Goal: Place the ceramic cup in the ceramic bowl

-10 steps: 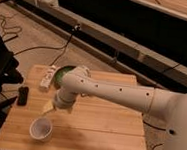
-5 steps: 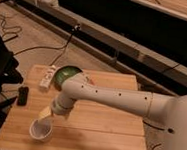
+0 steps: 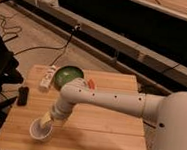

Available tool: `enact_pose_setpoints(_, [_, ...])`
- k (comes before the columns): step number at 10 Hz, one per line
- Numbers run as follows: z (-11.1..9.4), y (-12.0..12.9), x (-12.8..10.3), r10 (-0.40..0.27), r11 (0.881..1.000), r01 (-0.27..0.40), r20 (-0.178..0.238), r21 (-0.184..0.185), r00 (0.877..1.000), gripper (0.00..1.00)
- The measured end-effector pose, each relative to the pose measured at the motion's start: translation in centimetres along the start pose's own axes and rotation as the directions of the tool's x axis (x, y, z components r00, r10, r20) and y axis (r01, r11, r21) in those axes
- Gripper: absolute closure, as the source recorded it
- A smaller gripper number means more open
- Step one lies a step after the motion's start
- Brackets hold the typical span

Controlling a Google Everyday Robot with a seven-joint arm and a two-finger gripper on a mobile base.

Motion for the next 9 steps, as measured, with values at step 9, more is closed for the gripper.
enact_pose_setpoints(9, [-10.2,-3.9,-4.0,0.135,0.98,-0.165,0.231,0.114,0.964,1.0])
